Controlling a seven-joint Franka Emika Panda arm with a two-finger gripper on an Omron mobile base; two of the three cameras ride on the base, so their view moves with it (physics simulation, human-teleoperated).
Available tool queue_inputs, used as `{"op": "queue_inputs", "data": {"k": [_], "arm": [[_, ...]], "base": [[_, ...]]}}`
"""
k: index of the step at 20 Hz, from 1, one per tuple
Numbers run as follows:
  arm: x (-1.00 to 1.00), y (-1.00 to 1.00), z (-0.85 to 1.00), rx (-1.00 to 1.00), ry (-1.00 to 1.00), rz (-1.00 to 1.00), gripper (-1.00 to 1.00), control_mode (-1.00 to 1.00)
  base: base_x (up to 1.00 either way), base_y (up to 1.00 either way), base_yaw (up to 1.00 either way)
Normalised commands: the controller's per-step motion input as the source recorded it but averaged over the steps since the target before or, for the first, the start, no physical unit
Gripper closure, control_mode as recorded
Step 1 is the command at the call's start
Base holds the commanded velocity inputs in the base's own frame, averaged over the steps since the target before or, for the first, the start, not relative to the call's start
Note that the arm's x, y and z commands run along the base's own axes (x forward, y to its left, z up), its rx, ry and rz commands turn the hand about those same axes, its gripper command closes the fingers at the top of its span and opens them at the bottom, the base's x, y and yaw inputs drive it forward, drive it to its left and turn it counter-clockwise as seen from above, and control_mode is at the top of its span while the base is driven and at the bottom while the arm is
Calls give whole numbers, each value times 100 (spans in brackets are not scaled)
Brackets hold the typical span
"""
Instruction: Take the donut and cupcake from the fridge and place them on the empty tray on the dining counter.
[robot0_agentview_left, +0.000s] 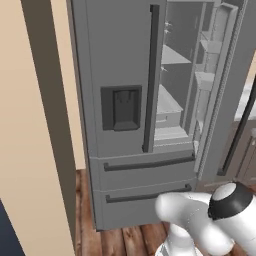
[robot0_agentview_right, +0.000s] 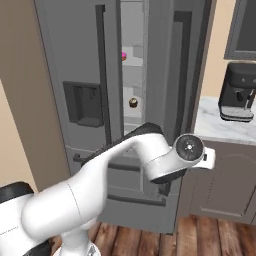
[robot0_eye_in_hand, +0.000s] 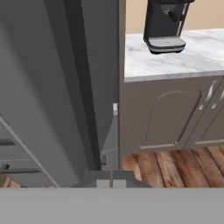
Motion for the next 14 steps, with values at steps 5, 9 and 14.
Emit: {"op": "queue_inputs", "data": {"k": [5, 9, 14], "arm": [[-98, -40, 23, 3, 0, 5, -100, -100], [-100, 31, 37, -3, 0, 1, -100, -100], [-71, 97, 26, -14, 2, 0, -100, -100]], "base": [[0, 0, 0], [0, 0, 0], [0, 0, 0]]}}
